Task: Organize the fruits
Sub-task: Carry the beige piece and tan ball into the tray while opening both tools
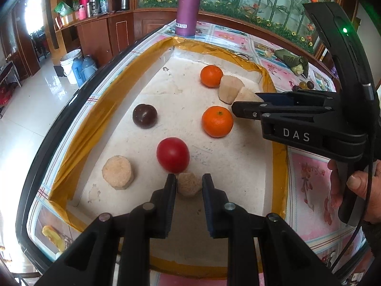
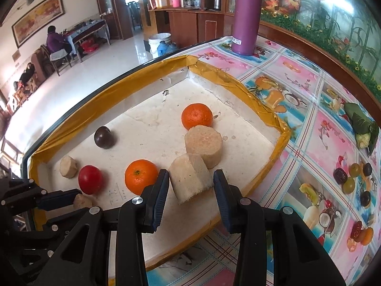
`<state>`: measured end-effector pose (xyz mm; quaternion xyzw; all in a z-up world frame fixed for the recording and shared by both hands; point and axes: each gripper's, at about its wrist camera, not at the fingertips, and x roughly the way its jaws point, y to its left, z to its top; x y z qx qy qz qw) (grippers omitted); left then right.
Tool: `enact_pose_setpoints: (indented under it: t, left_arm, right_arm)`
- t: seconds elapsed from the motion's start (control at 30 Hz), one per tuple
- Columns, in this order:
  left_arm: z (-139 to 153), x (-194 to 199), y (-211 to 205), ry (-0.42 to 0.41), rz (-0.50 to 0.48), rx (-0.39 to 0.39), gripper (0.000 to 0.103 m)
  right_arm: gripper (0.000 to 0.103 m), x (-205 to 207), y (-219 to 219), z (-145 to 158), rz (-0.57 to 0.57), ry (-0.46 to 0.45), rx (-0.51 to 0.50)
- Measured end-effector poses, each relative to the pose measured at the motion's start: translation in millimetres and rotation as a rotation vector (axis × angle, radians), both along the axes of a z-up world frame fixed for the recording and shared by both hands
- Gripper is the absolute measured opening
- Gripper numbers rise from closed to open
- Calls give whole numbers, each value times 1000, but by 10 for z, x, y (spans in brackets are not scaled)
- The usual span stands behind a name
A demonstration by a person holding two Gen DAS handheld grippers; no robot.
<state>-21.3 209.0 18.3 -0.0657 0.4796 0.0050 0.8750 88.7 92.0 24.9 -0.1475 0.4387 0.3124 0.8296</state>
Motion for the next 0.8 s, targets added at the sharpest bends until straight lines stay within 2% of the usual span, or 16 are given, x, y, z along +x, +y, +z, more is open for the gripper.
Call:
enact_pose_setpoints:
  t: [0.3, 0.53, 0.67, 0.8]
  left_arm:
    - [-36, 27, -35, 2, 4, 36, 25]
    - [-11, -1, -43, 5, 1, 43, 31]
    - [25, -38, -55, -5, 1, 54, 41]
    - [84, -84, -51, -19, 15, 71, 60]
  right_arm:
    - [38, 1, 30, -30, 11, -19, -18]
    - [43, -37, 51, -14, 10, -30, -29]
    - [44, -72, 33, 21, 6, -38, -31]
    - [47, -127, -16, 83, -7, -39, -17]
